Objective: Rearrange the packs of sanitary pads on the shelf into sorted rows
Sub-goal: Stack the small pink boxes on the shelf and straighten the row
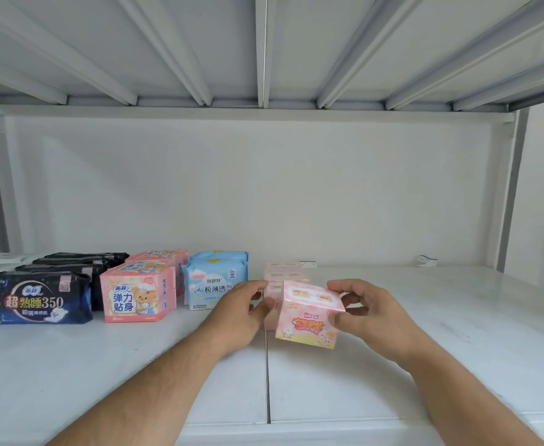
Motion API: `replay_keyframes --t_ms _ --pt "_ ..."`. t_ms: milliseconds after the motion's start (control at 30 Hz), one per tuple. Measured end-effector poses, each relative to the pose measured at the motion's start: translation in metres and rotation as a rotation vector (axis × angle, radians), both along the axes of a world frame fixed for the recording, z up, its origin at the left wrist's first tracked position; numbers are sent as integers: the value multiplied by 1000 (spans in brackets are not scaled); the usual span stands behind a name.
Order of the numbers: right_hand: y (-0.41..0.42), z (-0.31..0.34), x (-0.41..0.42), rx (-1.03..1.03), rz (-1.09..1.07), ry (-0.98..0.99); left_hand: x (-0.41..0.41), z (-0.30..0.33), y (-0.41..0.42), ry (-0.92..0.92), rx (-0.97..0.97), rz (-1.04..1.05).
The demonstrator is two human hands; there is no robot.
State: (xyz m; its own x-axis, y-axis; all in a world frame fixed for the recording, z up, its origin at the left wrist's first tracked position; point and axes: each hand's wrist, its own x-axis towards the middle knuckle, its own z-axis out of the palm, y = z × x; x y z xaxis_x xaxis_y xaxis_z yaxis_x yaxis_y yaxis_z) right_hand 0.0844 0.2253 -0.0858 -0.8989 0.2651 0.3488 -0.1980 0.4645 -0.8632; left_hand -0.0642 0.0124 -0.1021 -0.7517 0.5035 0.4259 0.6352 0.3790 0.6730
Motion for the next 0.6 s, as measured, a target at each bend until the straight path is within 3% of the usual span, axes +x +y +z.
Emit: replay_keyframes --t_ms 400,600 --pt "-2 -17 -10 66 20 -8 8 10 -16 -41 134 14" --pt "-4 -21 -10 103 -1 -45 10 11 -30 -68 -112 -42"
